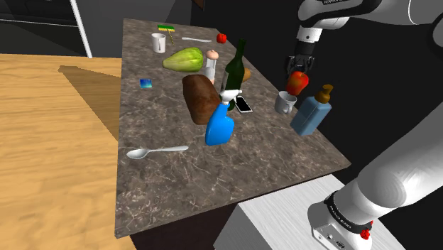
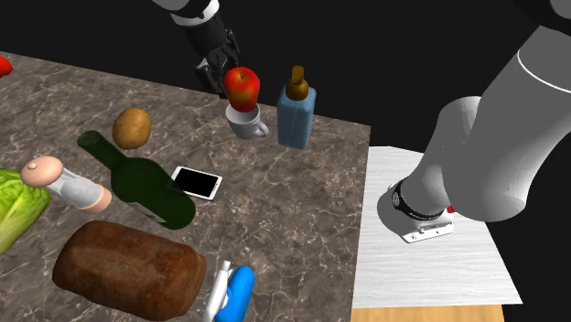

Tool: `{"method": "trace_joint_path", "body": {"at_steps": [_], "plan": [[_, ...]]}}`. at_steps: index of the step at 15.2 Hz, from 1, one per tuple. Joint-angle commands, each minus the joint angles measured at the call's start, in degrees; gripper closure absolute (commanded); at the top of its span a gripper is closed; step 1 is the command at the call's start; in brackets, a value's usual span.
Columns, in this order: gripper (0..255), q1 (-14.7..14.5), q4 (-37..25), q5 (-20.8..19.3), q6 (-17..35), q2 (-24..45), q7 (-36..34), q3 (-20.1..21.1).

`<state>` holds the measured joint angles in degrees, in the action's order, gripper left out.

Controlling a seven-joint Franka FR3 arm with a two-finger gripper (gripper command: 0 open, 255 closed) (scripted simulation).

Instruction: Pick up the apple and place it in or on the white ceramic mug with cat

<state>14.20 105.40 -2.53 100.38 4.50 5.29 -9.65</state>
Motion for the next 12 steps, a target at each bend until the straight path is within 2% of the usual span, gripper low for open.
{"method": "trace_joint_path", "body": {"at_steps": [1, 5, 12], "plan": [[255, 0.0, 1.3, 0.0, 1.6, 0.2, 0.0, 0.0], [255, 0.1, 3.2, 0.1, 4.1, 0.8, 0.0, 0.0], [255, 0.1, 3.2, 0.1, 4.0, 0.8, 0.0, 0.0]]}}
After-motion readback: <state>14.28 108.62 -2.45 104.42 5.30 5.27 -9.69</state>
